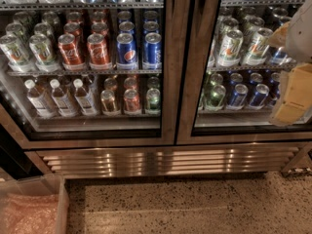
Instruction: Open left fridge door
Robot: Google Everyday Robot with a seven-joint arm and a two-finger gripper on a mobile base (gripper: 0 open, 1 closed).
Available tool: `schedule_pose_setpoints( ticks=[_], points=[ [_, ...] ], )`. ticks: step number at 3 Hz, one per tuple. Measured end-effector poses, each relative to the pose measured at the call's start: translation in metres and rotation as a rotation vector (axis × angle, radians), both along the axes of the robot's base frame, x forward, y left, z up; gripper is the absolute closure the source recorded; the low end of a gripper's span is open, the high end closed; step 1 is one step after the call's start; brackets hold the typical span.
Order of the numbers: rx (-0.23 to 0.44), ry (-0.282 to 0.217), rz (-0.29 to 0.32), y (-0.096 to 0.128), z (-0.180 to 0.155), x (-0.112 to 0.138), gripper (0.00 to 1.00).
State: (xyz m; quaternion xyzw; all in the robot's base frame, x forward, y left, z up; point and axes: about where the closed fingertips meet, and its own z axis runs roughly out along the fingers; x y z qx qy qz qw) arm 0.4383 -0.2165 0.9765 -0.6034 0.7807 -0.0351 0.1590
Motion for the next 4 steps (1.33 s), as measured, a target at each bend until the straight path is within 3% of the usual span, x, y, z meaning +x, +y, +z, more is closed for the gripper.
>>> schedule_pose_setpoints(
  ticks=[1,2,3,4],
  points=[
    [0.053,-0.017,0.042,0.027,0.01,0.014,0.0],
    [0.053,-0.017,0.042,0.027,0.01,0.014,0.0],
    [0.109,-0.079,0.05,0.038,0.019,0.034,0.0],
    [0.208,-0.158,0.09,0.064,0.035,0.068,0.0]
  ],
)
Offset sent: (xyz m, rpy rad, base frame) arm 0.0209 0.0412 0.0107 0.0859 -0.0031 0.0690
